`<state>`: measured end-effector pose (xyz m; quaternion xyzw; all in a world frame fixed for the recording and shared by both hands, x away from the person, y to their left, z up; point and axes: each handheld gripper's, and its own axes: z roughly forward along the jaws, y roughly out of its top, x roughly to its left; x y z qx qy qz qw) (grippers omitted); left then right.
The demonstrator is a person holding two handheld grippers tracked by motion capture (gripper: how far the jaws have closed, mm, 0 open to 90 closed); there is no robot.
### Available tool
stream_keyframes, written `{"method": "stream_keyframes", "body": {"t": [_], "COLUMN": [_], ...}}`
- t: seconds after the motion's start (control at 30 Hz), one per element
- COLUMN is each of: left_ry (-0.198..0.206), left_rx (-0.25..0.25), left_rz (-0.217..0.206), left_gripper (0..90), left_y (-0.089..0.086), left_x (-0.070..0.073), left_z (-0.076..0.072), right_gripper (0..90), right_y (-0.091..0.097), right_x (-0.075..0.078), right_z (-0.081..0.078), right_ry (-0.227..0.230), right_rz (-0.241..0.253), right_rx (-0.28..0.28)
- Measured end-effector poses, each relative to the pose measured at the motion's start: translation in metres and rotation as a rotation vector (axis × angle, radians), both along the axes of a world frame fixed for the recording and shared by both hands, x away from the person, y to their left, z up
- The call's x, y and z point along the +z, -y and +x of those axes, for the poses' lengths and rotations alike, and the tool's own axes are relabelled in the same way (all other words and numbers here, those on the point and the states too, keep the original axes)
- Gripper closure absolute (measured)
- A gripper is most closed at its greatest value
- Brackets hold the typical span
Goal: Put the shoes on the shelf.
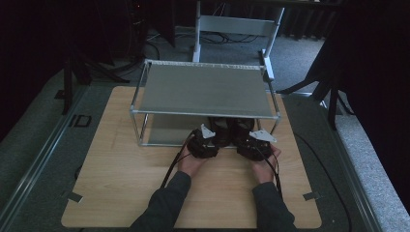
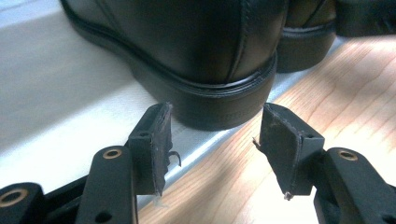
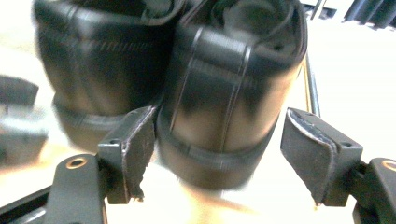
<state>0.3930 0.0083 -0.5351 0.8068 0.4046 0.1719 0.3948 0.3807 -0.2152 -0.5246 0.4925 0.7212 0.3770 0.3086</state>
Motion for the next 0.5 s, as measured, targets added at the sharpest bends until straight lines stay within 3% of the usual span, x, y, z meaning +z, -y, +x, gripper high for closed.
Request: {"method": "stream_keyframes", "body": {"t": [0.2, 0.37, 0.5], "left_ry": [-0.028, -0.042, -0.046], "left_rx": [0.014, 0.022, 0.028], "left_rz": [-0.023, -0.023, -0.009], "left_gripper": [43.4, 43.3, 43.0], "left_y": [-0.024, -0.044, -0.057], "left_x": [0.004, 0.004, 0.001], "left_z": [-0.015, -0.031, -0.044], "right_gripper": [28.8, 30.4, 30.6], "right_y": [0.009, 0.015, 0.02], "right_x": [-0.002, -0.01, -0.011], "right_z": [-0.023, -0.038, -0.045], "right_ry": [-0.06, -0.12, -0.155], "right_rz": [0.019, -0.043, -0.048], "right_rx": [0.051, 0.096, 0.108]}}
